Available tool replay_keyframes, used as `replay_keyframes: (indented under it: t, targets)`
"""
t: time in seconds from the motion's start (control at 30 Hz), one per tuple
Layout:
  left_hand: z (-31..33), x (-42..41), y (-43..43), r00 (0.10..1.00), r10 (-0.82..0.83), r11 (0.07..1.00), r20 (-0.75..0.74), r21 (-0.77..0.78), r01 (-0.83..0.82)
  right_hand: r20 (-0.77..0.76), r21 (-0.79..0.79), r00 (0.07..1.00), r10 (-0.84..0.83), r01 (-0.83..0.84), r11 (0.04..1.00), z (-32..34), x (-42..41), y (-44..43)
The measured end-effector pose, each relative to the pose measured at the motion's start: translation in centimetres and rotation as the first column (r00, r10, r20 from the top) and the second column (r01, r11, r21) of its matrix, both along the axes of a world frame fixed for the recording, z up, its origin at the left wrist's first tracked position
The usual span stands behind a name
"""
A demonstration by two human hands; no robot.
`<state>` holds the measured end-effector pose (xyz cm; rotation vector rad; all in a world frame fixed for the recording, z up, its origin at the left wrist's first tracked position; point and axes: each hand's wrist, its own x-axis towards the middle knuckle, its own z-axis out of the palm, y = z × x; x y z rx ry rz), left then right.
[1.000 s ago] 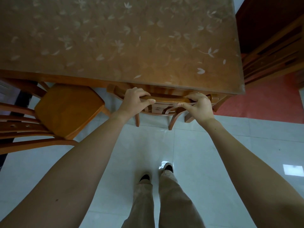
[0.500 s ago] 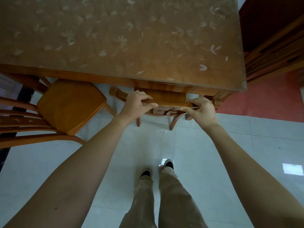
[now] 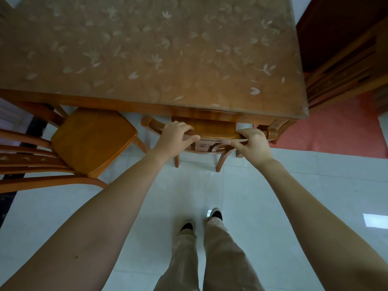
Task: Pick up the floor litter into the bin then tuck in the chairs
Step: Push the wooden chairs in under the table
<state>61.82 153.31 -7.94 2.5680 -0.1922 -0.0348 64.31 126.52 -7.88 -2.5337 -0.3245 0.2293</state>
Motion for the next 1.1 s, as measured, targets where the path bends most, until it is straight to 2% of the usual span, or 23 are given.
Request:
replay_keyframes:
  t: [0.13,0.3,0.4,0.47,0.57,0.7,0.8,0.93,1.1]
  targets:
    - [1.7,-0.9,-0.3,0.994,-0.060,0.994,0.094,0.093,0.051,0.088,0.035,0.996,0.022,-0.025,0.999,2.7,-1.2,0.1]
    - [5.6,-3.3,-0.9,0.942,-0.164,0.973,0.291,0.207,0.105,0.354,-0.076,0.919,0.173,-0.156,0.985,5.9,-3.4,0.3]
    - [7.1,-6.1,-1.5,0.914,-0.165,0.968,0.370,0.238,0.078,0.409,-0.111,0.894,0.185,-0.152,0.982,6.8,-5.6,0.0]
    - [7.7,-8.5,-2.0,0.926,-0.136,0.969,0.353,0.241,0.050,0.412,-0.135,0.888,0.204,-0.162,0.977,7.0,-7.5,-0.2]
    - [7.6,-12.3,-2.9,0.954,-0.049,0.977,0.295,0.211,-0.015,0.399,-0.121,0.890,0.222,-0.189,0.975,6.9,-10.5,-0.4]
    - [5.6,-17.1,-4.1,0.976,0.105,0.985,0.192,0.118,-0.129,0.293,-0.125,0.915,0.277,-0.250,0.960,5.8,-13.9,0.0]
    - [5.2,-19.6,-4.4,0.963,0.184,0.970,0.195,0.122,-0.210,0.277,-0.133,0.908,0.314,-0.288,0.948,5.2,-14.3,1.2]
    - [6.2,-21.9,-3.3,0.907,0.369,0.914,0.205,0.096,-0.394,0.261,-0.129,0.886,0.384,-0.363,0.923,5.9,-13.7,4.4]
    - [7.3,-26.7,-0.2,0.771,0.603,0.760,0.206,0.147,-0.633,0.280,-0.121,0.778,0.562,-0.553,0.825,6.7,-14.0,10.3]
